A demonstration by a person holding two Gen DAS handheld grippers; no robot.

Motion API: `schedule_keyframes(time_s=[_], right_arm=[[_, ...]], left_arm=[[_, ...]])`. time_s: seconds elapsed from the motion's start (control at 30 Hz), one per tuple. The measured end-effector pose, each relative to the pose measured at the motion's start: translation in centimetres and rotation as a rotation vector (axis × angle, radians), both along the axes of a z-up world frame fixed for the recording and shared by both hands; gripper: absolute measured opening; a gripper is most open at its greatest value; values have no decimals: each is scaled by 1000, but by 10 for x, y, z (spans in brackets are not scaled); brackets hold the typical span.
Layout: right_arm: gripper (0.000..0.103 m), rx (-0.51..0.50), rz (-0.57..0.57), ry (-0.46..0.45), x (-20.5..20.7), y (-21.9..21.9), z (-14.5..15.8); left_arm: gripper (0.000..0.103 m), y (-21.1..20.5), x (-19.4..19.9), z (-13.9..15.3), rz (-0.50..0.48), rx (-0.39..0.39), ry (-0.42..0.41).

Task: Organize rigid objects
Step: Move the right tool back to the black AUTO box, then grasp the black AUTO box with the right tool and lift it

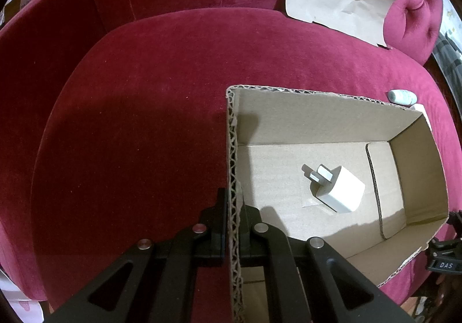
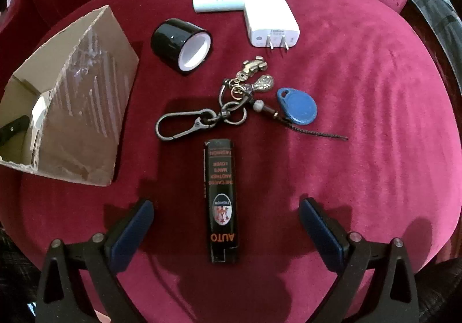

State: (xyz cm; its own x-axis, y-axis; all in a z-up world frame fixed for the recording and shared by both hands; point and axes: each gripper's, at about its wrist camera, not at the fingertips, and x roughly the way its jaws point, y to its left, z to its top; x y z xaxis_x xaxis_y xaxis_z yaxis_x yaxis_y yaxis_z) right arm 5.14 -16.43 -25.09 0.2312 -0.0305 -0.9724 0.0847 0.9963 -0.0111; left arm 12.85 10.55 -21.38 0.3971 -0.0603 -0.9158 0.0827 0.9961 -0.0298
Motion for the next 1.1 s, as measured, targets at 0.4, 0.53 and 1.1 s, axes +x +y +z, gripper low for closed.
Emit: schedule_keyframes(time_s=[0.4,0.53,1.1], right_arm=[[100,1,11,3,6,-6,-1],[63,-19,20,-23,6,-5,7],[19,-17,-1,-41,8,-11,26]], left_arm=[[4,-1,-1,0,-1,4,-3],[4,-1,-1,0,-4,8,-3],[4,-1,-1,1,-4,9,-4]])
